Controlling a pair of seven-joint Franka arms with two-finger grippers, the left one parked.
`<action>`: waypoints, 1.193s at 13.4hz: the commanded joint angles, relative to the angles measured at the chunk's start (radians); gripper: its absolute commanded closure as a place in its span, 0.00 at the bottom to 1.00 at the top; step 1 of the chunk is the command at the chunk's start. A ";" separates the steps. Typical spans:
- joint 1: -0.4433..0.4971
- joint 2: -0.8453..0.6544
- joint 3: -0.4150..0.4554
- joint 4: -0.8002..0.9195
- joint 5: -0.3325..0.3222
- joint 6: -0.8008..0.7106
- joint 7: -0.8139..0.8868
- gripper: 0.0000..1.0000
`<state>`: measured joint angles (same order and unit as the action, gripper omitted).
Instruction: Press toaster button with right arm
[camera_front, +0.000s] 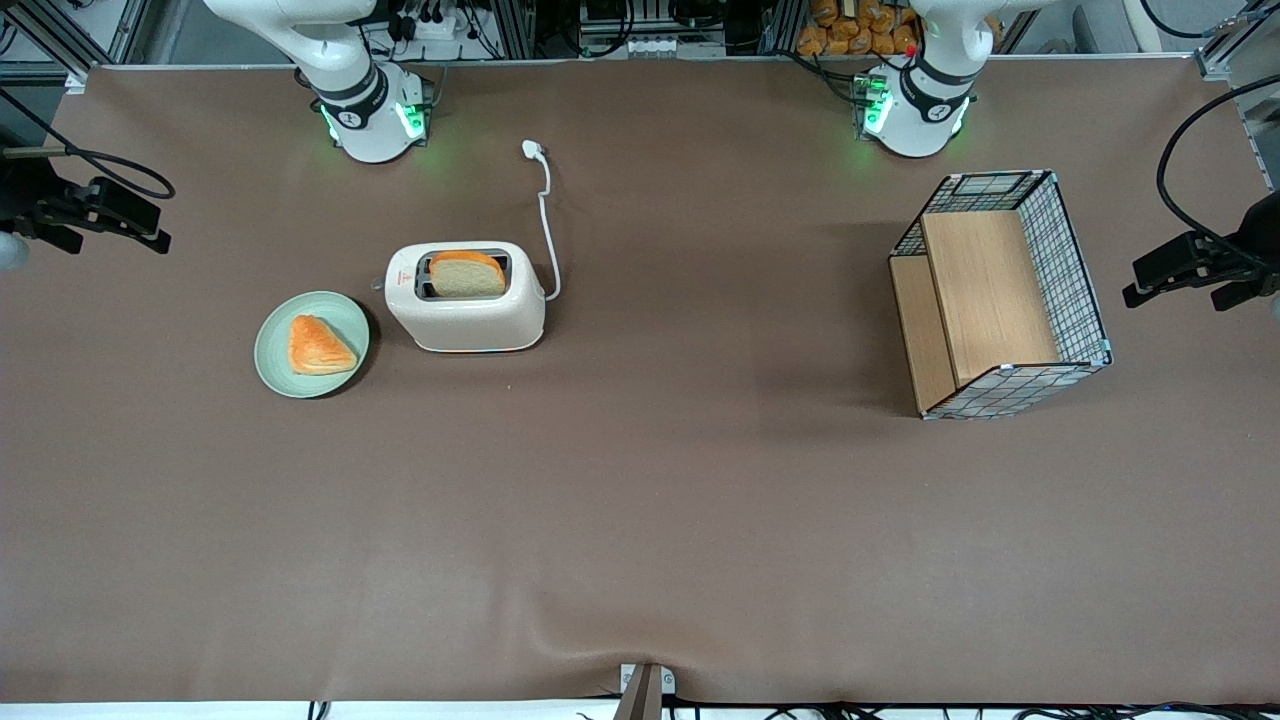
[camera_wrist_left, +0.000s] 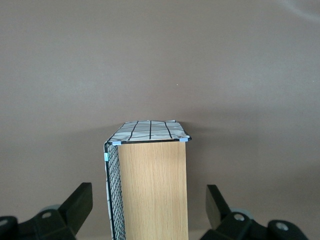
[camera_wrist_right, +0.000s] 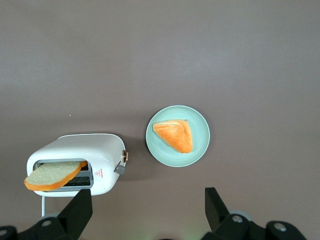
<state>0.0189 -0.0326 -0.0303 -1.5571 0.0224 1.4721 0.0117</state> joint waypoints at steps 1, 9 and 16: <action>-0.014 0.010 0.007 0.015 0.010 -0.013 0.011 0.00; -0.020 0.048 0.006 0.069 0.011 -0.021 -0.001 0.00; -0.022 0.080 0.006 0.057 0.034 -0.090 0.011 0.00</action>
<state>0.0172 0.0242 -0.0342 -1.5260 0.0244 1.4278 0.0124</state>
